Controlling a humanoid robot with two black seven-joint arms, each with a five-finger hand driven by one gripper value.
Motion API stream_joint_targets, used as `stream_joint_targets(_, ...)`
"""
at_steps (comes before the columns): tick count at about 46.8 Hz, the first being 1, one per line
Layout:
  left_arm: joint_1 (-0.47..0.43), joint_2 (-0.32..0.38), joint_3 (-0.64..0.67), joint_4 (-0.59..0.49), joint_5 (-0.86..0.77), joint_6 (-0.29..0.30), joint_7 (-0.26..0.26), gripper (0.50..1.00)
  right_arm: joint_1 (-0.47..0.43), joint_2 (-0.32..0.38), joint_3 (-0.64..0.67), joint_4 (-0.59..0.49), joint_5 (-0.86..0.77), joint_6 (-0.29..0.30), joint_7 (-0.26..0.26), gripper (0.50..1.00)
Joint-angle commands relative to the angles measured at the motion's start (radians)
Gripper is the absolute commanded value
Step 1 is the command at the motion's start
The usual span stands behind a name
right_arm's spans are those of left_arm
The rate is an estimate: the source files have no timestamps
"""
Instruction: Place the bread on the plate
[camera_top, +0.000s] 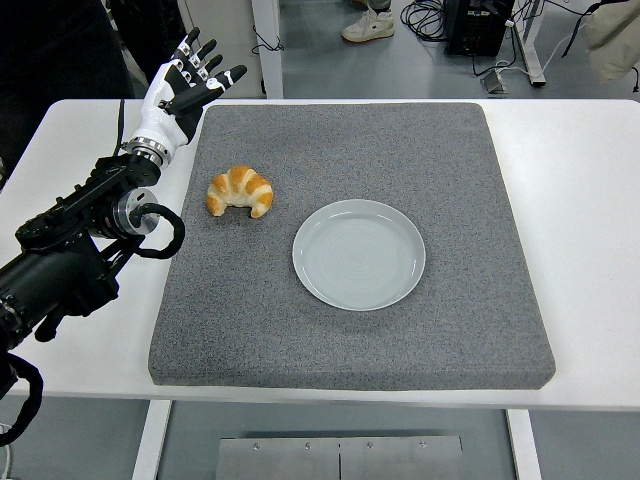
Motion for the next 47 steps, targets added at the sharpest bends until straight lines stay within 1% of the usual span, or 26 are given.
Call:
stream_joint_targets(1, -0.004, 0.000, 0.000, -0.007, 0.000, 0.006, 0.004, 0.966, 0.001, 0.000, 0.000, 0.000, 0.000, 0.000, 0.000, 1.000)
stream_joint_targets(4, -0.015, 0.003, 0.001, -0.006, -0.002, 0.009, 0.012, 0.966, 0.001, 0.000, -0.001, 0.000, 0.000, 0.000, 0.000, 1.000)
stream_joint_targets(9, -0.020, 0.014, 0.001, -0.007, 0.000, 0.010, 0.059, 0.965, 0.001, 0.000, 0.000, 0.000, 0.000, 0.000, 0.000, 1.000)
stream_joint_targets(11, -0.023, 0.015, 0.001, -0.007, 0.000, 0.010, 0.070, 0.965, 0.001, 0.000, 0.000, 0.002, 0.000, 0.000, 0.000, 1.000)
stream_joint_targets(15, -0.030, 0.031, 0.003, -0.027, 0.000, 0.010, 0.076, 0.965, 0.001, 0.000, 0.000, 0.002, 0.000, 0.000, 0.000, 1.000)
stream_joint_targets(21, -0.030, 0.100, 0.006, -0.128, 0.003, 0.019, 0.085, 0.965, 0.001, 0.000, 0.000, 0.002, 0.000, 0.000, 0.000, 1.000)
stream_joint_targets(27, -0.032, 0.150, 0.050, -0.208, 0.001, 0.036, 0.108, 0.965, 0.001, 0.000, 0.000, 0.003, 0.000, 0.000, 0.000, 1.000)
stream_joint_targets(31, -0.032, 0.169, 0.058, -0.222, 0.003, 0.038, 0.110, 0.965, 0.002, 0.000, 0.000, 0.005, 0.000, 0.000, 0.000, 1.000)
stream_joint_targets(36, -0.033, 0.175, 0.061, -0.228, 0.008, 0.038, 0.115, 0.965, 0.002, 0.000, -0.001, 0.005, 0.000, 0.000, 0.000, 1.000)
stream_joint_targets(39, -0.035, 0.189, 0.063, -0.242, 0.014, 0.039, 0.124, 0.965, 0.002, 0.000, -0.001, 0.005, 0.000, 0.000, 0.000, 1.000)
stream_joint_targets(43, -0.044, 0.228, 0.118, -0.274, 0.014, 0.041, 0.136, 0.965, 0.001, 0.000, -0.001, 0.003, 0.000, -0.001, 0.000, 1.000)
stream_joint_targets(47, -0.090, 0.274, 0.222, -0.291, 0.014, 0.041, 0.136, 0.963, 0.001, 0.000, -0.001, 0.003, 0.000, 0.000, 0.000, 1.000)
